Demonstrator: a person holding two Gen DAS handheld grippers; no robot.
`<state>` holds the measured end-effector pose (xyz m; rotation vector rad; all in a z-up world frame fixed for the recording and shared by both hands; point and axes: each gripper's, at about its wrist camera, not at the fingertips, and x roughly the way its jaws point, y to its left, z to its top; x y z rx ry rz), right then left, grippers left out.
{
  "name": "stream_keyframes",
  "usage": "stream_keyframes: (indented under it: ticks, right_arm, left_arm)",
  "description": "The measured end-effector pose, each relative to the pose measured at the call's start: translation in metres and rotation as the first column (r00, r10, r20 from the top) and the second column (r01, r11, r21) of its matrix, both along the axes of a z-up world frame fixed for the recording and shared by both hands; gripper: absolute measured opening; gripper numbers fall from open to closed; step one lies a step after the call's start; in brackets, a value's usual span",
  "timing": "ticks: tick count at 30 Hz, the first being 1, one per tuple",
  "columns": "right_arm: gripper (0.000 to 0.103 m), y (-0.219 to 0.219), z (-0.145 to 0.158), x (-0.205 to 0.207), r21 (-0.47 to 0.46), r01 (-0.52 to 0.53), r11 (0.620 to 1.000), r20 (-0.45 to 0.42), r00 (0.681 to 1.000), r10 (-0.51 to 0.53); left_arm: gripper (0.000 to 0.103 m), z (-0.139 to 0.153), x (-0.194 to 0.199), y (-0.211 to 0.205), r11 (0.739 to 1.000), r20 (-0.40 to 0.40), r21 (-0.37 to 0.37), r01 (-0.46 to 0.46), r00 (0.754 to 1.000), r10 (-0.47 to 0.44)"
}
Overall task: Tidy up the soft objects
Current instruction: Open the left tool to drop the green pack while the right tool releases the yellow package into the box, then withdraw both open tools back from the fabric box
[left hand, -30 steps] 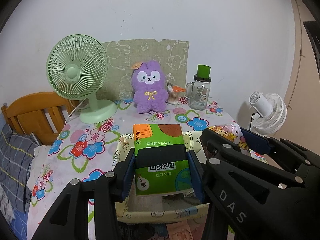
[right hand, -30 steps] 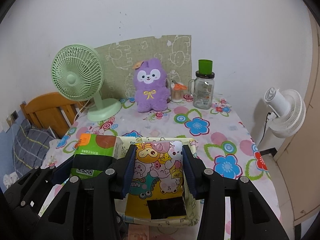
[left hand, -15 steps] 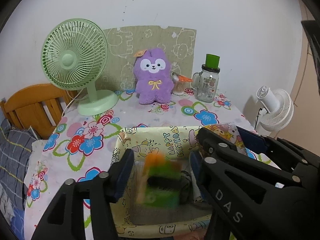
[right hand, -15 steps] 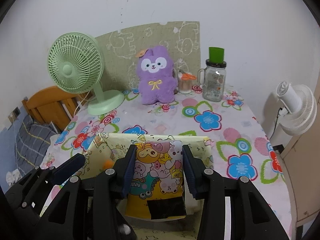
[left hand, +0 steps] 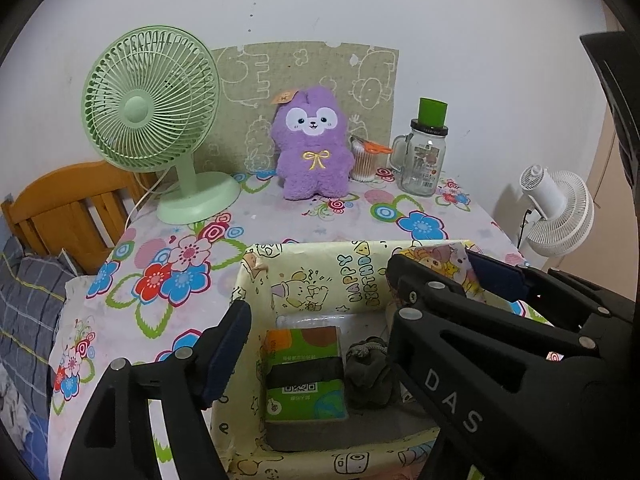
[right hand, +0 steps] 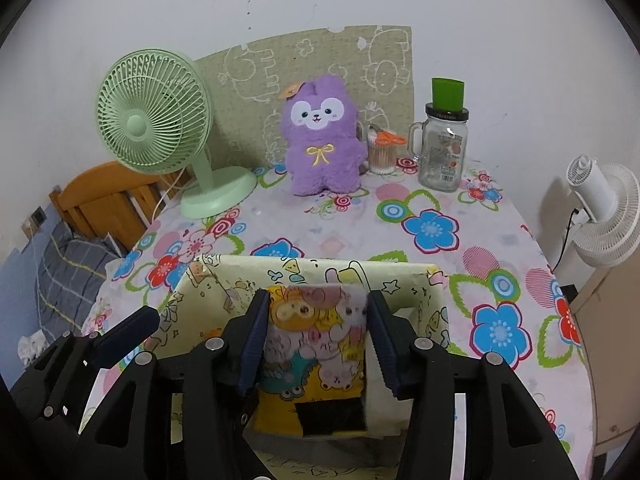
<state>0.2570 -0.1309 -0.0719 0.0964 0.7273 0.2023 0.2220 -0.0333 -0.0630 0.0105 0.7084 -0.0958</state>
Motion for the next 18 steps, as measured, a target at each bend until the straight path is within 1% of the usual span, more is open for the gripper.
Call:
stream_keyframes:
  ticks: [1, 2, 3, 10, 11, 13, 15, 18]
  right_arm:
    - [0.062, 0.0, 0.0, 0.0, 0.0, -0.003, 1.0, 0.001, 1.0, 0.003]
    - [0.071, 0.001, 0.0, -0.001, -0.001, -0.007, 1.0, 0.004, 1.0, 0.007]
    - [0.075, 0.001, 0.001, -0.003, 0.0, -0.006, 1.0, 0.012, 1.0, 0.006]
    - [0.079, 0.001, 0.008, -0.016, -0.007, 0.006, 1.0, 0.031, 1.0, -0.006]
    - [0.081, 0.001, 0.009, -0.017, -0.007, 0.009, 1.0, 0.032, 0.999, -0.009]
    - [0.085, -0.001, 0.011, -0.022, -0.003, 0.025, 1.0, 0.039, 0.999, -0.025]
    - [0.089, -0.003, 0.014, -0.027, -0.005, 0.037, 0.999, 0.047, 0.998, -0.037]
    - [0.089, -0.004, 0.019, -0.035, -0.014, 0.047, 0.999, 0.063, 0.997, -0.046]
  left_arm:
    - [0.079, 0.0, 0.0, 0.001, 1.0, 0.0, -0.001, 0.0, 1.0, 0.0]
    - [0.081, 0.0, -0.001, 0.001, 1.0, 0.001, -0.002, 0.001, 1.0, -0.001]
    - [0.083, 0.0, -0.002, 0.002, 1.0, 0.002, -0.006, 0.001, 1.0, -0.001]
    - [0.089, 0.006, -0.011, 0.004, 1.0, 0.021, -0.011, 0.002, 1.0, -0.001]
    - [0.09, 0.007, -0.012, 0.004, 1.0, 0.024, -0.009, 0.001, 1.0, -0.001]
    - [0.097, 0.008, -0.015, 0.004, 1.0, 0.027, -0.007, -0.006, 1.0, 0.006]
    - [0.097, 0.01, -0.019, 0.006, 1.0, 0.025, -0.005, -0.027, 0.999, 0.027]
    - [0.098, 0.014, -0.025, 0.006, 1.0, 0.032, -0.012, -0.023, 0.999, 0.023]
